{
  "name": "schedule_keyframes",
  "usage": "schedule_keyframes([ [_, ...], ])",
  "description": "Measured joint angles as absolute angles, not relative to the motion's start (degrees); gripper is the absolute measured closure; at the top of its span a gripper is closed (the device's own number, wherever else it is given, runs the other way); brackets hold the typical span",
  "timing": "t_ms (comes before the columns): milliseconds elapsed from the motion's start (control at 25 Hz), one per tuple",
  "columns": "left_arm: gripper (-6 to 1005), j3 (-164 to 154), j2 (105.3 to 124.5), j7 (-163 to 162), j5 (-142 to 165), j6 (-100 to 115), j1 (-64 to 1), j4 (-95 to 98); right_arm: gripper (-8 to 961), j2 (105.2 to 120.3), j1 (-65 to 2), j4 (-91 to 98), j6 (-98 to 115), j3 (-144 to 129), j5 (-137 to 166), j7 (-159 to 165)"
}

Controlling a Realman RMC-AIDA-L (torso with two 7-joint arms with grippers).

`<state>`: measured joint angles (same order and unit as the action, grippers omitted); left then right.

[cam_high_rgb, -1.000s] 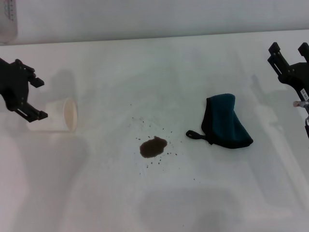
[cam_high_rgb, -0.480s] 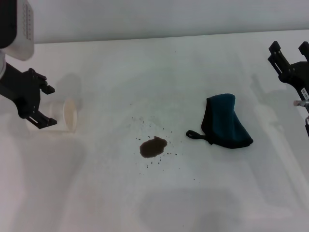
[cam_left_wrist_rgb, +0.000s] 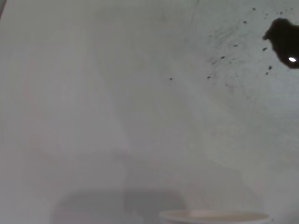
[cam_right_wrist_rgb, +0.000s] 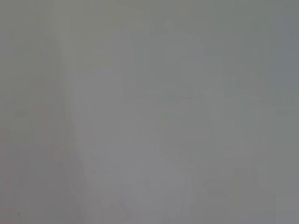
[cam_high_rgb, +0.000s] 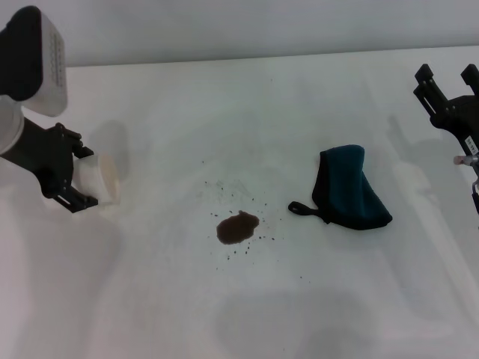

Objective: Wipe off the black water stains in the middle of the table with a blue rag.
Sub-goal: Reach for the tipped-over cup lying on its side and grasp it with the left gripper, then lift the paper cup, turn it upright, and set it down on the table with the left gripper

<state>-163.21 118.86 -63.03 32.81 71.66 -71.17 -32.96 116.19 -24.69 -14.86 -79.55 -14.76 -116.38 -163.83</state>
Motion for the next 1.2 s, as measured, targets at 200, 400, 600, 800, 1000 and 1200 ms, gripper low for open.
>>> schedule_keyframes([
  [200, 122, -163.1, 118.73, -64.0, 32.2, 69.8, -69.9, -31.1, 175, 116.19, -24.5, -15.5, -79.5, -14.8, -116.4, -163.8],
  [400, 123, -163.1, 118.85, -64.0, 31.2, 69.4, -69.2, -30.8, 178, 116.19, -24.4, -15.6, -79.6, -14.9, -116.3, -163.8],
  [600, 124, -163.1, 118.82, -64.0, 29.9, 69.3, -68.5, -29.9, 181, 116.19, -24.4, -15.7, -79.6, -15.3, -116.2, -163.8],
  [800, 125, -163.1, 118.82, -65.0, 26.7, 68.6, -67.8, -29.8, 185, 116.19, -24.3, -15.8, -79.6, -15.2, -115.2, -163.8],
  [1000, 218, -163.1, 118.67, -67.0, 18.3, 68.0, -67.4, -31.8, 188, 116.19, -24.2, -15.7, -79.6, -15.1, -114.8, -163.8],
  [1200, 296, -163.1, 118.58, -66.4, -0.3, 67.5, -64.6, -34.1, 191, 116.13, -24.4, -15.7, -79.6, -15.3, -114.8, -163.7],
])
